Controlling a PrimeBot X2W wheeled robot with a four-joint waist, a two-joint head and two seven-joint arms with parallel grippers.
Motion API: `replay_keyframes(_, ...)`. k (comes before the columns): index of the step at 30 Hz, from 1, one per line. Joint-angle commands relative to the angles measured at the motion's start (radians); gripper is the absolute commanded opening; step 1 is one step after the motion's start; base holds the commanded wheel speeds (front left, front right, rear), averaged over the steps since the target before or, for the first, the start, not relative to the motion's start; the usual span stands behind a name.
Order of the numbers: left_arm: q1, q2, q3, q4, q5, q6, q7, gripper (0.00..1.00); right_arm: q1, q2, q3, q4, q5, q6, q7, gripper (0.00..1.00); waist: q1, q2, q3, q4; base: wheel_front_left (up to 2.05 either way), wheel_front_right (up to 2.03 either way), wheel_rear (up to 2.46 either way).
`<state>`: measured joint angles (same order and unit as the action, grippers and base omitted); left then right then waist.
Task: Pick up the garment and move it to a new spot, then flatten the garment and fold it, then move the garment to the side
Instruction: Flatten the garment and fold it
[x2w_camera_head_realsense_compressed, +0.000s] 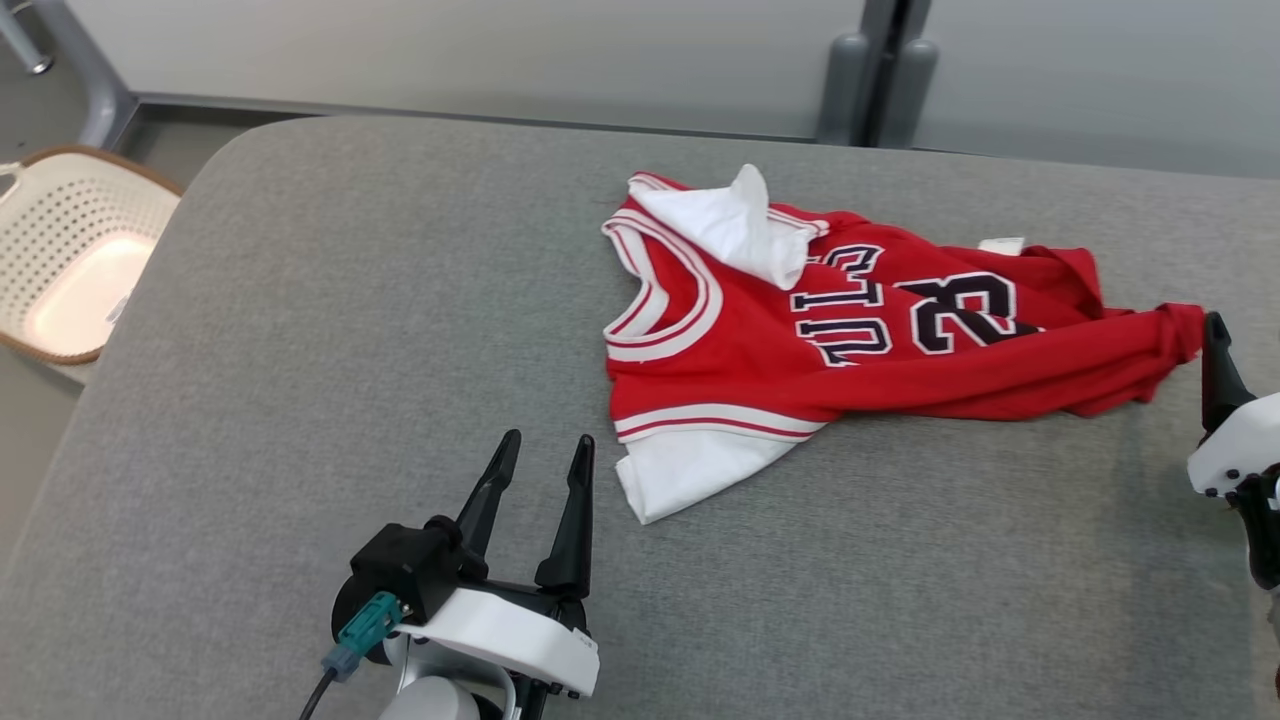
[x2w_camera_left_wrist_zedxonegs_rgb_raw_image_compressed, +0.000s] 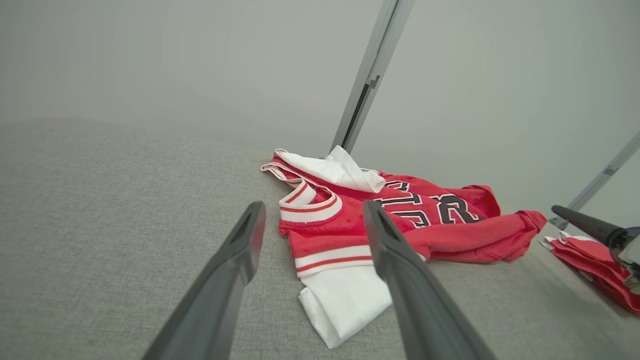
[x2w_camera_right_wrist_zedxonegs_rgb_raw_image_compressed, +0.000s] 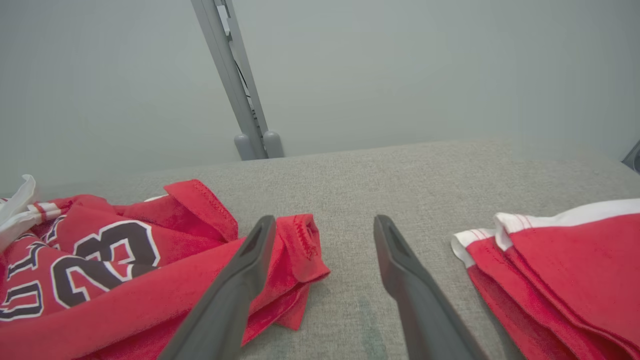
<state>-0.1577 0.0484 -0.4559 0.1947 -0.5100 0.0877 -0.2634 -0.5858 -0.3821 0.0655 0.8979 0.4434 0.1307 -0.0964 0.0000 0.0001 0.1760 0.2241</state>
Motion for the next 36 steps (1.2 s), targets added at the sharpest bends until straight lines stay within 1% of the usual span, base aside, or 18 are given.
replay_keyframes(1, -0.015, 0.004, 0.006, 0.001, 0.006, -0.004, -0.001, 1.00, 0.006, 0.002, 0.008, -0.011, 0.002, 0.000, -0.025, 1.00, 0.0000, -0.0001, -0.018, -0.026, 0.00, 0.00, 0.00)
replay_keyframes(6, 0.003, 0.005, 0.024, 0.008, 0.006, -0.008, -0.001, 1.00, 0.081, 0.022, 0.060, -0.088, 0.015, 0.000, -0.122, 1.00, 0.0000, -0.0001, -0.055, -0.071, 0.00, 0.00, 0.00)
replay_keyframes(11, 0.028, 0.004, 0.052, 0.008, 0.000, -0.016, -0.001, 1.00, 0.216, 0.053, 0.085, -0.223, 0.009, 0.000, -0.164, 1.00, 0.0000, -0.0001, -0.092, -0.107, 0.00, 0.00, 0.00)
replay_keyframes(13, 0.035, 0.004, 0.067, 0.003, 0.002, -0.020, -0.001, 1.00, 0.278, 0.073, 0.079, -0.290, 0.003, 0.000, -0.169, 1.00, 0.0000, -0.0001, -0.102, -0.119, 0.00, 0.00, 0.00)
replay_keyframes(17, 0.050, 0.004, 0.081, -0.003, 0.008, -0.025, -0.001, 1.00, 0.397, 0.126, 0.034, -0.442, -0.038, 0.000, -0.169, 1.00, 0.0000, -0.0001, -0.111, -0.137, 0.00, 0.00, 0.00)
replay_keyframes(20, 0.056, 0.004, 0.084, -0.004, 0.008, -0.029, -0.001, 1.00, 0.466, 0.163, 0.008, -0.517, -0.066, 0.000, -0.170, 1.00, 0.0000, -0.0001, -0.114, -0.143, 0.00, 0.00, 0.00)
replay_keyframes(25, 0.057, 0.004, 0.075, 0.000, 0.009, -0.034, -0.001, 1.00, 0.505, 0.187, -0.010, -0.540, -0.099, 0.000, -0.170, 1.00, 0.0000, -0.0001, -0.110, -0.141, 0.00, 0.00, 0.00)
replay_keyframes(29, 0.048, 0.004, 0.066, 0.001, 0.009, -0.034, -0.001, 1.00, 0.484, 0.189, -0.032, -0.516, -0.098, 0.000, -0.167, 1.00, 0.0000, -0.0001, -0.096, -0.127, 0.00, 0.00, 0.00)
replay_keyframes(36, 0.021, 0.004, 0.043, -0.005, 0.008, -0.023, -0.001, 1.00, 0.388, 0.175, -0.081, -0.419, -0.045, 0.000, -0.071, 1.00, 0.0000, -0.0001, -0.036, -0.088, 0.00, 0.00, 0.00)
